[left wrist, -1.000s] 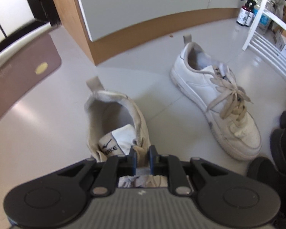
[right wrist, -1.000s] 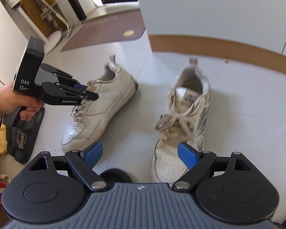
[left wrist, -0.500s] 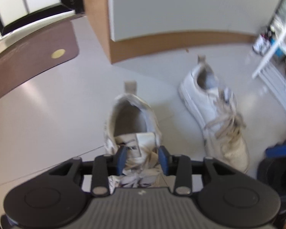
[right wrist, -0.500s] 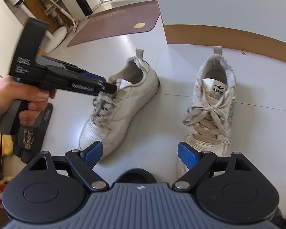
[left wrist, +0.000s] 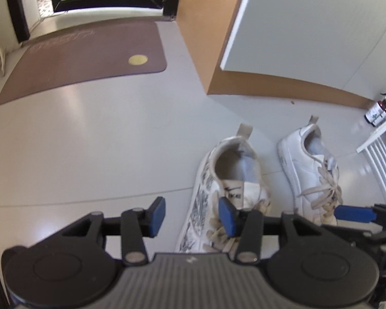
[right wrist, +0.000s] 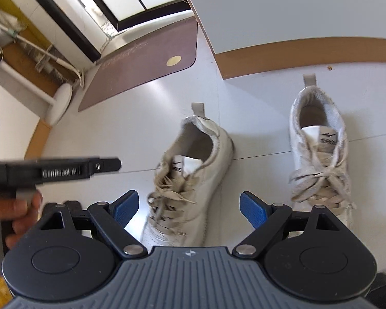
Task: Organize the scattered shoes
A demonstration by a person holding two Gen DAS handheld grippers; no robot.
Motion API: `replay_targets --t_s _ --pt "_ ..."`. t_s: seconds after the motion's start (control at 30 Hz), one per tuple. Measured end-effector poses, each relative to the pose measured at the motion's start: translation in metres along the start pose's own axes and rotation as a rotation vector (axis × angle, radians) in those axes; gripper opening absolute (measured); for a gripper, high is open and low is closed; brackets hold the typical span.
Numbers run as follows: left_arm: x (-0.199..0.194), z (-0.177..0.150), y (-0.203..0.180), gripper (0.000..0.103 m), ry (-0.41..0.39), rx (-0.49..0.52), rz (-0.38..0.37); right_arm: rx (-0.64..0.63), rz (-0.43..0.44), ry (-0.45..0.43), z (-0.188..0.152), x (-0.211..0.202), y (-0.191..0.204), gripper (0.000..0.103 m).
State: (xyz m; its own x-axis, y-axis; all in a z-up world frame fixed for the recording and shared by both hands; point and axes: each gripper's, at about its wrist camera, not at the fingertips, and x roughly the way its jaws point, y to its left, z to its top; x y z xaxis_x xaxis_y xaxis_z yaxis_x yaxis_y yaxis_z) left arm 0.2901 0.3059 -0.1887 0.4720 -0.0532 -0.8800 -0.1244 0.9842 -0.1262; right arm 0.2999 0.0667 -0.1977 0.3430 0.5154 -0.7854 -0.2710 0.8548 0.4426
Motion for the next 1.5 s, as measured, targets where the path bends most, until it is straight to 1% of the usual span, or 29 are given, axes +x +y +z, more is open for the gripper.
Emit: replay_targets --t_s 0.07,0.13,0.23,0.27,0.37,0.4,0.5,0.57,0.63,0.7,0.73,0.77,0.83,0.87,0.9,1.0,1.13,1.3,1.37,1.4,1.5 --pt "-0.002 -0.004 0.006 0.063 -0.017 -0.027 0.012 0.011 0.003 0.005 -0.005 0.009 0.001 0.089" --pt "-0.005 -0.009 0.016 0.067 -0.040 -0.086 0.024 -0.001 0.001 0.012 -0.010 0.021 0.002 0.089" --pt "-0.006 -0.016 0.025 0.070 -0.051 -0.129 0.046 -0.020 -0.002 0.024 -0.018 0.039 0.003 0.089" --pt "-0.005 -0.018 0.027 0.073 -0.043 -0.128 0.054 -0.028 -0.006 0.029 -0.021 0.046 0.003 0.089" --pt "-0.005 -0.025 0.032 0.073 -0.005 -0.107 0.062 -0.053 -0.009 0.041 -0.023 0.063 0.003 0.089" --pt "-0.005 -0.030 0.036 0.073 0.017 -0.108 0.060 -0.039 -0.007 0.046 -0.023 0.068 0.001 0.089" --pt "-0.008 -0.037 0.042 0.073 0.040 -0.119 0.067 -0.001 0.011 0.059 -0.025 0.081 -0.004 0.089" --pt "-0.012 -0.041 0.045 0.073 0.051 -0.122 0.076 -0.025 0.014 0.069 -0.029 0.091 -0.004 0.089" --pt "-0.016 -0.043 0.050 0.073 0.061 -0.125 0.087 -0.058 0.015 0.081 -0.035 0.103 -0.004 0.087" --pt "-0.021 -0.045 0.052 0.074 0.060 -0.127 0.092 -0.076 0.021 0.092 -0.039 0.113 -0.004 0.080" --pt "-0.023 -0.046 0.052 0.074 0.060 -0.127 0.092 -0.065 0.030 0.096 -0.040 0.117 -0.006 0.079" --pt "-0.024 -0.047 0.053 0.075 0.060 -0.127 0.092 -0.055 0.039 0.100 -0.040 0.120 -0.007 0.077" --pt "-0.025 -0.049 0.057 0.076 0.061 -0.126 0.094 -0.062 0.056 0.099 -0.038 0.124 -0.007 0.069" --pt "-0.026 -0.051 0.058 0.076 0.062 -0.126 0.095 -0.075 0.059 0.096 -0.036 0.124 -0.005 0.062" --pt "-0.025 -0.052 0.059 0.076 0.062 -0.132 0.095 -0.089 0.058 0.093 -0.034 0.124 -0.005 0.060" --pt "-0.022 -0.056 0.061 0.076 0.070 -0.145 0.094 -0.125 0.047 0.079 -0.032 0.123 -0.006 0.054" --pt "-0.022 -0.062 0.059 0.076 0.075 -0.131 0.093 -0.149 0.037 0.056 -0.027 0.119 -0.012 0.049" --pt "-0.024 -0.065 0.057 0.076 0.073 -0.132 0.095 -0.145 -0.035 0.025 -0.021 0.111 -0.019 0.042" --pt "-0.028 -0.065 0.055 0.076 0.058 -0.121 0.101 -0.144 -0.047 0.019 -0.018 0.109 -0.022 0.041" --pt "-0.033 -0.064 0.052 0.076 0.035 -0.110 0.107 -0.143 -0.050 0.019 -0.017 0.108 -0.024 0.040" --pt "-0.043 -0.063 0.048 0.076 -0.003 -0.106 0.097 -0.129 -0.077 -0.004 -0.015 0.105 -0.029 0.036"
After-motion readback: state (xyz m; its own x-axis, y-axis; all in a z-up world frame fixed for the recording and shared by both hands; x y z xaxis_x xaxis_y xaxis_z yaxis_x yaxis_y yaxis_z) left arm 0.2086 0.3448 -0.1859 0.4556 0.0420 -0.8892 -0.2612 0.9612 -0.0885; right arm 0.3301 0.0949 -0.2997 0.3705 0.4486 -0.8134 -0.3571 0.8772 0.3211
